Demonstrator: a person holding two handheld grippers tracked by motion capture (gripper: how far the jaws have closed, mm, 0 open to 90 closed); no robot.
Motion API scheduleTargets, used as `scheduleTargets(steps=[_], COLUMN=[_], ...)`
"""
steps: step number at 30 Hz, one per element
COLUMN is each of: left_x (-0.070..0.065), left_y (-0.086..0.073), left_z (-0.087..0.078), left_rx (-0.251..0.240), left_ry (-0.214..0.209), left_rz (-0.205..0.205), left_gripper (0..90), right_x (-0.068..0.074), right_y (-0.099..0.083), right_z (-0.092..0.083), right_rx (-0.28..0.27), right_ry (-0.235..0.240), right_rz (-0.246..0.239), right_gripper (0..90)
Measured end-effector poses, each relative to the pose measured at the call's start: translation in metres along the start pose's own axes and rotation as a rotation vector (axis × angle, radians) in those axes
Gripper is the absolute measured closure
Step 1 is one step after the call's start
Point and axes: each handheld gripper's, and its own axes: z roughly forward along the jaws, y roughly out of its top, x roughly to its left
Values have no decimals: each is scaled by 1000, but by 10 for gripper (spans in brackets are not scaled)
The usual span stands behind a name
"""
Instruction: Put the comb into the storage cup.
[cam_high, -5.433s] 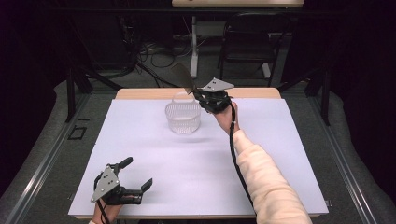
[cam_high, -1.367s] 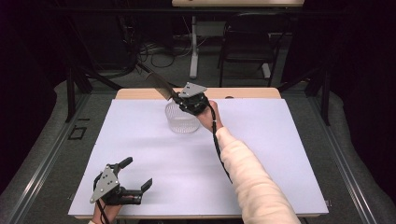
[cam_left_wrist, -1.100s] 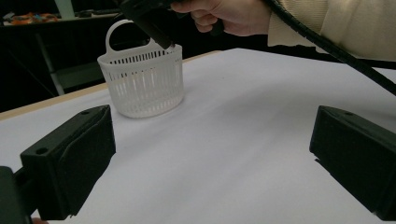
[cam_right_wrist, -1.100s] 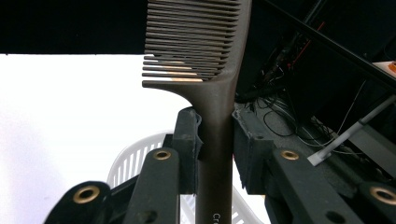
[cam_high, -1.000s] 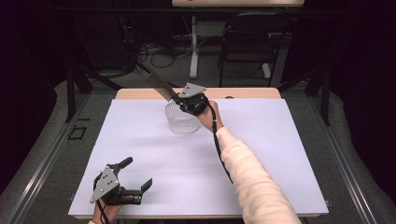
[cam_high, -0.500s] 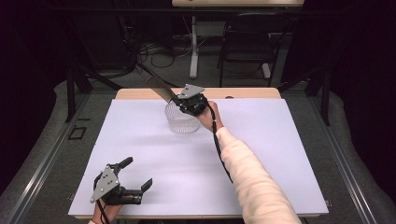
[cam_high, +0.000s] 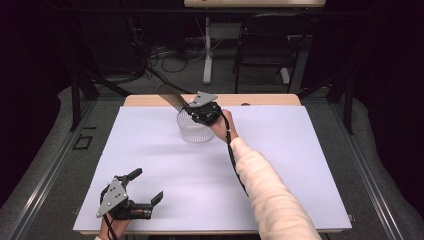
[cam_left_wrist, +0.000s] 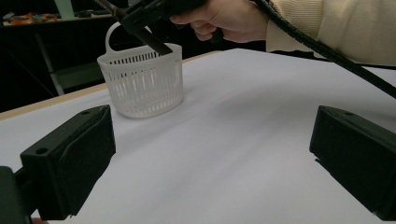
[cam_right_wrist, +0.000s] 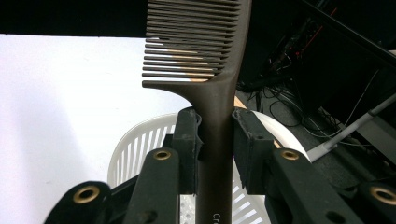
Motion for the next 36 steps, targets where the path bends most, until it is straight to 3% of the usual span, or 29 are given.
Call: scheduleTargets(steps=[36], left_x=[0], left_y=[0], left_z=[0], left_rx=[0], left_ry=[-2], left_rz=[-2], left_gripper=[4], right_x=[0], right_y=[-10], right_z=[6], right_rx=[40], right_ry=[23], right_rz=[10], right_gripper=[724])
